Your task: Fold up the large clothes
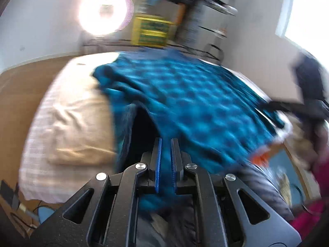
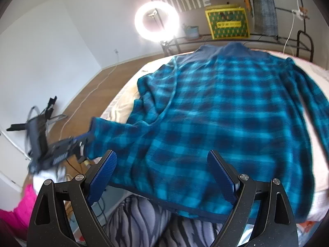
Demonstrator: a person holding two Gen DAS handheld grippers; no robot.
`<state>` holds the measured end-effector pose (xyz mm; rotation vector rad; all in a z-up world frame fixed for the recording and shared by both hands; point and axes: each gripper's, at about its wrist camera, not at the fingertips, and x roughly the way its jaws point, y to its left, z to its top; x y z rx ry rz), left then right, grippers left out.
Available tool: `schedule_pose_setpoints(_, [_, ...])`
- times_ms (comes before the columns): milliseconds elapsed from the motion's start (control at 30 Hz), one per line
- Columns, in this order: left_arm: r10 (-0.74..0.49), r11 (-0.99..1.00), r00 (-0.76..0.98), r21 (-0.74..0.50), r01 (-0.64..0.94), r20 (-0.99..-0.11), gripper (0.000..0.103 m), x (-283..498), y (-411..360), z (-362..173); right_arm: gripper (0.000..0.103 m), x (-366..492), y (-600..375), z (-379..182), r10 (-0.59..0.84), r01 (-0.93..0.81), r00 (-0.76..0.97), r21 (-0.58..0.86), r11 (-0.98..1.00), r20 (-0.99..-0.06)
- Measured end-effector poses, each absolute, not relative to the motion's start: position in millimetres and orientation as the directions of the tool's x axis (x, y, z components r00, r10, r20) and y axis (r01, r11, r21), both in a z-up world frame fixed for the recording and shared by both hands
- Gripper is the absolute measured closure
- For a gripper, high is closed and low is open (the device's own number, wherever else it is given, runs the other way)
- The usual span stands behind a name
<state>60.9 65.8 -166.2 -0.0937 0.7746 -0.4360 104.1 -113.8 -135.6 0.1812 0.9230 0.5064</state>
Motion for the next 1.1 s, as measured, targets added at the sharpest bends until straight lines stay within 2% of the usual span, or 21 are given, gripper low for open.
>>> schedule_pose_setpoints(133, [-0.496, 0.854, 0.534, -0.277, 0.44, -0.684, 0.096, 24, 38, -168, 0.013, 112, -104, -145, 0.507, -0.35, 0.461, 0.376, 0.858, -0.728])
schedule_pose_setpoints(233, [-0.541, 0.829, 0.494, -0.332, 0.451, -0.68, 0.096, 4, 38, -171, 0.013, 116, -96, -149, 0.507, -0.369, 0.448, 0.364, 0.855, -0.737])
schedule_pose_setpoints(333, [-0.489, 0.866, 0.529, -0.311, 0.392, -0.694, 0.096, -1, 55, -175, 0.013, 121, -90, -153, 0.506, -0.381, 0.435, 0.357, 0.853, -0.745])
schedule_pose_setpoints(400, [-0.464, 0.885, 0.549, -0.342, 0.315, -0.695, 0.096, 5, 76, -182, 0.013, 126, -87, -158, 0.516, -0.373, 0.413, 0.377, 0.848, -0.75])
schedule_pose_setpoints(433, [-0.455, 0.89, 0.555, -0.361, 0.277, -0.696, 0.096, 8, 86, -187, 0.017, 128, -86, -162, 0.534, -0.367, 0.392, 0.405, 0.838, -0.749])
schedule_pose_setpoints(467, [-0.453, 0.89, 0.558, -0.391, 0.236, -0.695, 0.096, 12, 97, -193, 0.027, 129, -85, -166, 0.552, -0.36, 0.368, 0.433, 0.827, -0.749])
schedule_pose_setpoints(533, [-0.443, 0.889, 0.562, -0.422, 0.176, -0.699, 0.096, 19, 113, -204, 0.03, 130, -79, -176, 0.603, -0.35, 0.305, 0.503, 0.791, -0.737])
schedule_pose_setpoints(700, [-0.444, 0.871, 0.568, -0.483, 0.091, -0.693, 0.096, 30, 137, -226, 0.03, 116, -46, -193, 0.699, -0.439, 0.184, 0.579, 0.687, -0.691])
schedule_pose_setpoints(833, [-0.46, 0.845, 0.576, -0.532, 0.05, -0.676, 0.096, 38, 148, -235, 0.03, 109, -16, -205, 0.646, -0.5, 0.138, 0.511, 0.699, -0.751])
schedule_pose_setpoints(867, [-0.46, 0.844, 0.577, -0.534, 0.047, -0.675, 0.095, 39, 149, -236, 0.038, 109, -9, -210, 0.621, -0.51, 0.129, 0.485, 0.71, -0.773])
schedule_pose_setpoints(900, [-0.458, 0.844, 0.578, -0.534, 0.044, -0.676, 0.096, 41, 148, -237, 0.072, 110, -4, -217, 0.608, -0.505, 0.095, 0.489, 0.712, -0.788])
schedule_pose_setpoints(933, [-0.457, 0.844, 0.578, -0.534, 0.044, -0.676, 0.096, 42, 148, -238, 0.092, 114, -4, -224, 0.615, -0.475, 0.05, 0.523, 0.708, -0.787])
schedule_pose_setpoints(967, [-0.46, 0.842, 0.578, -0.537, 0.045, -0.674, 0.095, 43, 147, -237, 0.098, 116, -7, -229, 0.647, -0.422, 0.012, 0.583, 0.695, -0.763])
schedule_pose_setpoints(1000, [-0.463, 0.841, 0.579, -0.539, 0.047, -0.671, 0.095, 43, 147, -237, 0.099, 117, -13, -230, 0.717, -0.35, -0.021, 0.677, 0.648, -0.697])
schedule_pose_setpoints(1067, [-0.468, 0.833, 0.587, -0.552, 0.044, -0.66, 0.086, 42, 148, -237, 0.099, 114, -22, -227, 0.817, -0.269, -0.058, 0.797, 0.541, -0.574])
schedule_pose_setpoints(1100, [-0.468, 0.83, 0.588, -0.556, 0.039, -0.659, 0.069, 42, 148, -237, 0.099, 111, -26, -224, 0.849, -0.244, -0.065, 0.833, 0.497, -0.525])
